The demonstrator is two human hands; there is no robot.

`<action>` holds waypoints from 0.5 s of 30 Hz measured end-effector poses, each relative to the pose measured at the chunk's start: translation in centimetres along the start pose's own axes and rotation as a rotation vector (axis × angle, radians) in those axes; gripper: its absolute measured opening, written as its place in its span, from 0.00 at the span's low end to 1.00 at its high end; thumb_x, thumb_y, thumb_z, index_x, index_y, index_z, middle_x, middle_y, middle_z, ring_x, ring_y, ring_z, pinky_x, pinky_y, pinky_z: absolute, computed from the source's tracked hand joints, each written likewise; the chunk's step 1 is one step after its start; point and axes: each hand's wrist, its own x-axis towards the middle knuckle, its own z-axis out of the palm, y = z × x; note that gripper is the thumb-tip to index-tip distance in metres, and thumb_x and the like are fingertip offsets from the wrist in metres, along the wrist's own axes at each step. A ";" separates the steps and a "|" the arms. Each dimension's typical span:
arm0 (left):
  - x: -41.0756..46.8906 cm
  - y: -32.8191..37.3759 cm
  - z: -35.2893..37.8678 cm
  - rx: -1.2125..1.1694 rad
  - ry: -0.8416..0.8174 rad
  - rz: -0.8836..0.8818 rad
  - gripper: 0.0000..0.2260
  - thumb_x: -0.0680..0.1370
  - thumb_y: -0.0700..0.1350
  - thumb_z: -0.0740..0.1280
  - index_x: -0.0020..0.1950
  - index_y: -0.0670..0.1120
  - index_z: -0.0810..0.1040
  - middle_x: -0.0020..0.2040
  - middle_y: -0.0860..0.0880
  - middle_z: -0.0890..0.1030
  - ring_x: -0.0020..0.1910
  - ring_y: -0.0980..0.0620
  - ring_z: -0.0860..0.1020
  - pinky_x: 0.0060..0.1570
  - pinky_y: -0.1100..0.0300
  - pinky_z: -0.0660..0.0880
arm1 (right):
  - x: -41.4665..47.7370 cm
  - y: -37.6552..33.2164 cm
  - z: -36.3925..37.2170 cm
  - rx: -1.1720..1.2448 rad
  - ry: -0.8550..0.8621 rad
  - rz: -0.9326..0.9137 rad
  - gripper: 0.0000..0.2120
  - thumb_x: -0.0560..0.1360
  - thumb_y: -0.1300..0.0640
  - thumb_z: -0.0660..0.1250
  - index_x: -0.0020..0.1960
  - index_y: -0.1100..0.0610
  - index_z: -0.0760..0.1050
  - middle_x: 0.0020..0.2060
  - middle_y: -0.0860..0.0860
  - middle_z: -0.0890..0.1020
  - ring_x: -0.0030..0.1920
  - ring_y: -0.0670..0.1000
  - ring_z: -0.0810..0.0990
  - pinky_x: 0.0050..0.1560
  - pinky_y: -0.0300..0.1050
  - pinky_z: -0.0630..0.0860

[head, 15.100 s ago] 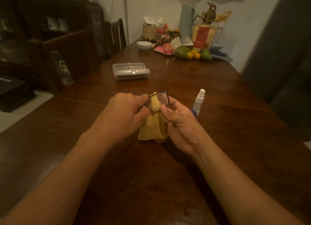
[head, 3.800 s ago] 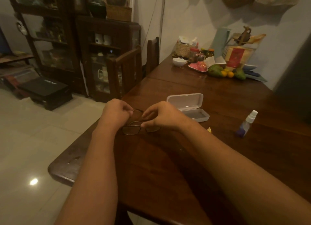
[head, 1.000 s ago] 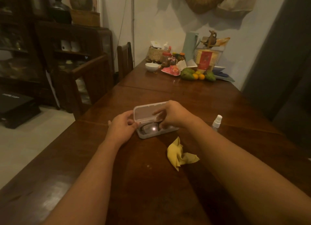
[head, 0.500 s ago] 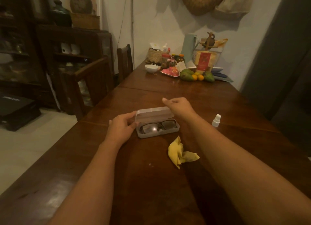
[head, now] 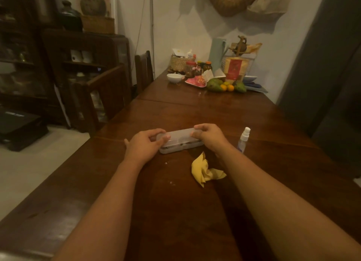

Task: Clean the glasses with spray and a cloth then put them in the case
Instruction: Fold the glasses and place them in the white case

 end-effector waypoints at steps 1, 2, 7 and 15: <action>0.1 0.0 0.1 0.007 -0.010 -0.006 0.15 0.72 0.73 0.62 0.54 0.71 0.77 0.58 0.58 0.83 0.66 0.49 0.75 0.72 0.29 0.47 | 0.0 0.1 0.1 -0.019 -0.010 0.001 0.23 0.77 0.54 0.72 0.71 0.53 0.75 0.70 0.53 0.74 0.70 0.55 0.72 0.62 0.47 0.70; 0.1 -0.1 0.2 0.015 -0.027 -0.010 0.14 0.73 0.72 0.62 0.55 0.72 0.76 0.60 0.57 0.82 0.67 0.48 0.75 0.71 0.28 0.47 | 0.1 0.3 0.2 -0.031 -0.024 0.002 0.24 0.78 0.54 0.71 0.73 0.52 0.72 0.72 0.53 0.72 0.71 0.56 0.70 0.63 0.48 0.69; 0.3 -0.4 0.4 0.021 -0.083 -0.008 0.17 0.75 0.70 0.61 0.63 0.71 0.74 0.68 0.56 0.78 0.71 0.46 0.70 0.72 0.29 0.43 | -0.1 0.5 0.8 -0.047 -0.013 0.012 0.23 0.80 0.51 0.67 0.74 0.47 0.69 0.73 0.51 0.70 0.71 0.55 0.69 0.57 0.47 0.68; 0.2 -0.5 0.5 -0.054 -0.119 -0.012 0.04 0.76 0.68 0.63 0.49 0.79 0.73 0.67 0.55 0.77 0.71 0.48 0.70 0.72 0.32 0.38 | 0.3 0.2 0.3 -0.008 -0.073 0.061 0.23 0.81 0.56 0.67 0.74 0.50 0.69 0.74 0.54 0.68 0.71 0.58 0.68 0.57 0.46 0.67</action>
